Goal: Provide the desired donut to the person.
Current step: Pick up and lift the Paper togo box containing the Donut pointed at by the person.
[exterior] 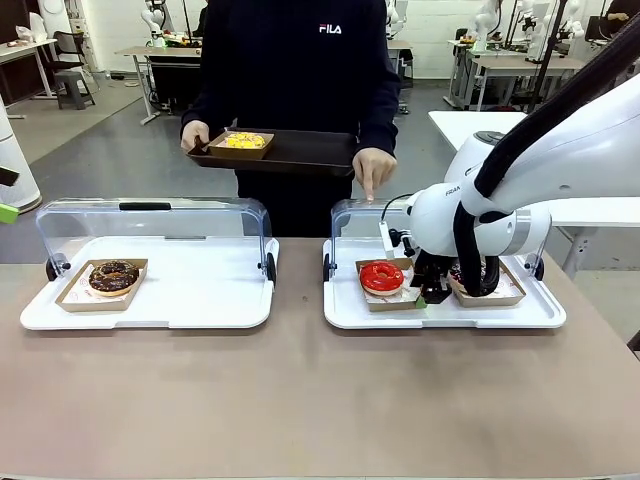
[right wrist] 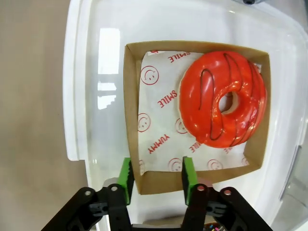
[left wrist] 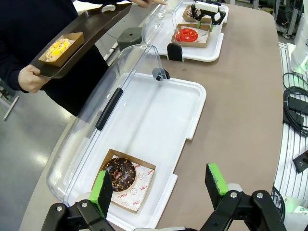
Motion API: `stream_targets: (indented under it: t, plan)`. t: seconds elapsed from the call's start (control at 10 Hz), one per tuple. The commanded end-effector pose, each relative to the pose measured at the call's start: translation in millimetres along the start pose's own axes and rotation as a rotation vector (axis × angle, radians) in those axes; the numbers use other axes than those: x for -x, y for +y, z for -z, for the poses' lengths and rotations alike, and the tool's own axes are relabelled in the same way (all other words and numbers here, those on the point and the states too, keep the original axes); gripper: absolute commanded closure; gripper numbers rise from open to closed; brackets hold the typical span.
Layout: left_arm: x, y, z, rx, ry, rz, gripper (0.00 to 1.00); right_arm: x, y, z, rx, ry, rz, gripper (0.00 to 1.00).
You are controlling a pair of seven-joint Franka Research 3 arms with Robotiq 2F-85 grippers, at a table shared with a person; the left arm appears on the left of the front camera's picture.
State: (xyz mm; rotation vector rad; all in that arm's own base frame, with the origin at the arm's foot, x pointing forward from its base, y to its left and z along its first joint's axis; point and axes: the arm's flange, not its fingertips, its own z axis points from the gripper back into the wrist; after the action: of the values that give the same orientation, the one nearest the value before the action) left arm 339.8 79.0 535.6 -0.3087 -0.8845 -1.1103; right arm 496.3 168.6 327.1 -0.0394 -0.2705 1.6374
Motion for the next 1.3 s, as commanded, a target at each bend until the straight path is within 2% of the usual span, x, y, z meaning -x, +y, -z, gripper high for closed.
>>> stream_targets:
  t: [0.0,0.1,0.4,0.6,0.8,1.2]
  plan:
    - [0.2,-0.3,-1.4,-0.001,-0.005,-0.007,0.00,0.3,-11.0,7.1,-0.024,0.023,-0.010,0.84]
    - [0.2,-0.3,-1.4,-0.001,-0.005,-0.007,0.00,0.4,-11.0,8.5,-0.032,0.016,-0.013,1.00]
    - [0.2,-0.3,-1.4,-0.001,-0.005,-0.007,0.00,1.5,1.0,-1.4,-0.041,0.012,-0.038,1.00]
    - [0.2,-0.3,-1.4,-0.001,-0.005,-0.007,0.00,2.5,24.0,-24.8,-0.029,-0.002,-0.089,1.00]
    - [0.2,-0.3,-1.4,-0.001,-0.005,-0.007,0.00,7.6,73.2,-75.4,0.032,0.032,-0.096,1.00]
    - [0.2,-0.3,-1.4,-0.001,-0.005,-0.007,0.00,-0.9,148.1,-153.4,0.080,0.007,-0.171,1.00]
